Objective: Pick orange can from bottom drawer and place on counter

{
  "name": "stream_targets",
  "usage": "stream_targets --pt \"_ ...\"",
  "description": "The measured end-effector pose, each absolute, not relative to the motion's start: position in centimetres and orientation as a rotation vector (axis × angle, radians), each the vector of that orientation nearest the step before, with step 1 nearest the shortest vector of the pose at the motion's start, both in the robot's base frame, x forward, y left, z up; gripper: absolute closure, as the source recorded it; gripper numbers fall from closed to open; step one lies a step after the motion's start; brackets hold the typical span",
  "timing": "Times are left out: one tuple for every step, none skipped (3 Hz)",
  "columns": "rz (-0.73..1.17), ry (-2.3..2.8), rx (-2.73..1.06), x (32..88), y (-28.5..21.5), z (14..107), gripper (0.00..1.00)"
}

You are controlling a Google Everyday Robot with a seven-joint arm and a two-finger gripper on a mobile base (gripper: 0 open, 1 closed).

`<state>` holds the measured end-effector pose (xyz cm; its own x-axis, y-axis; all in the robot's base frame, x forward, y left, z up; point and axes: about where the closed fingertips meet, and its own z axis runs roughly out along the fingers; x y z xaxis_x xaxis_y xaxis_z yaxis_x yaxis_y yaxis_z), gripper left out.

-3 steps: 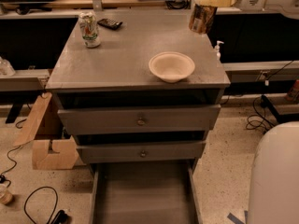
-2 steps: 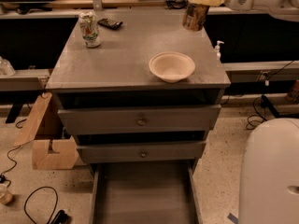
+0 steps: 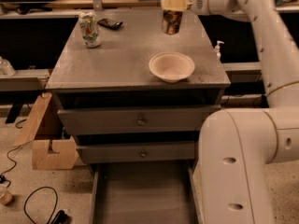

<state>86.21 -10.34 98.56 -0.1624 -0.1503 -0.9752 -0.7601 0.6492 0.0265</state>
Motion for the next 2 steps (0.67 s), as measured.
stream_targets --pt "0.617 1.726 -0.693 88.9 -8.7 96.5 1.00" --pt "0.633 1.695 -0.650 91.2 -7.2 94.7 1.00"
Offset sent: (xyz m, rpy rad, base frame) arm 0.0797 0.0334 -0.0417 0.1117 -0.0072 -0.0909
